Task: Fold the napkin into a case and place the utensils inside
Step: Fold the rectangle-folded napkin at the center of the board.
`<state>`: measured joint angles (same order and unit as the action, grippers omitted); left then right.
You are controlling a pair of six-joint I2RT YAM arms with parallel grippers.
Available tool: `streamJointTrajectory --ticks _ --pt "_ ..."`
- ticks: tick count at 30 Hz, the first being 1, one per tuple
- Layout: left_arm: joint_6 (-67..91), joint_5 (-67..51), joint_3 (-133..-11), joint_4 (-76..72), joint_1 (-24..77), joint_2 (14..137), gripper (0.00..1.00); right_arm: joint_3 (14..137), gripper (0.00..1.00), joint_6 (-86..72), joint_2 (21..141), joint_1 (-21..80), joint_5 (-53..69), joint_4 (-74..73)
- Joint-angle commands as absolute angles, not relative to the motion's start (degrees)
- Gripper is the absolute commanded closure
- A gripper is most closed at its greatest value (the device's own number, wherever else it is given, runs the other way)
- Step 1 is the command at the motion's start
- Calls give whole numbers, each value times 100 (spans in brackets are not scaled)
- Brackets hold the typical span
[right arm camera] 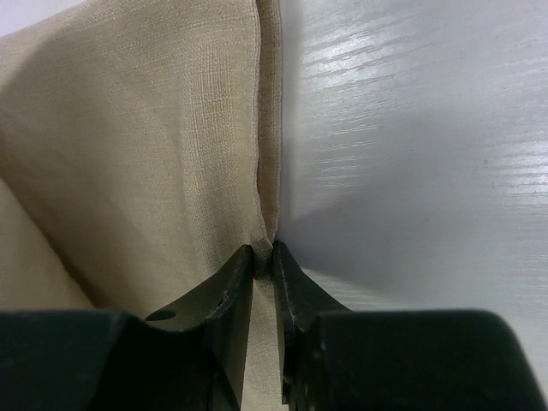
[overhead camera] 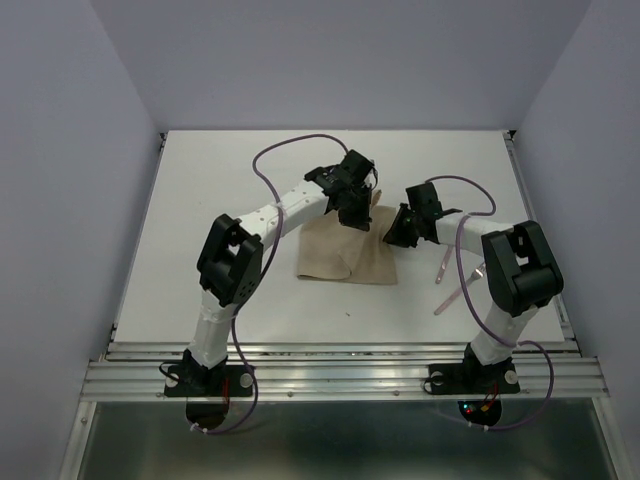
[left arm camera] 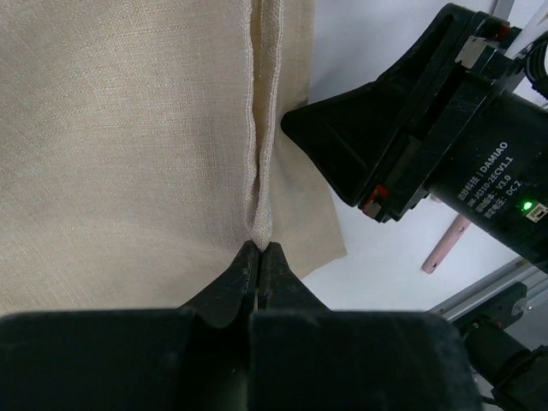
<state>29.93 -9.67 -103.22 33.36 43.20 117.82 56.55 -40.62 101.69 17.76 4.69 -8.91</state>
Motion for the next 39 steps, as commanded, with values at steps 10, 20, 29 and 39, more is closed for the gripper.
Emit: streamJointTrajectory --ticks 10,20,29,39 --pt "3533 -1749 -10942 3191 4359 12006 100 5458 80 -4113 10292 1854 26 -1186" --pt "3753 -1565 -11004 3252 4359 11971 100 5370 78 -3947 9879 1854 -430 -1423" --pt "3823 -1380 -10951 3261 4359 11900 100 5362 73 -3472 9764 1854 -502 -1539" --pt "4042 -1459 -10969 3138 4359 11979 100 5072 92 -3647 9967 1854 316 -941"
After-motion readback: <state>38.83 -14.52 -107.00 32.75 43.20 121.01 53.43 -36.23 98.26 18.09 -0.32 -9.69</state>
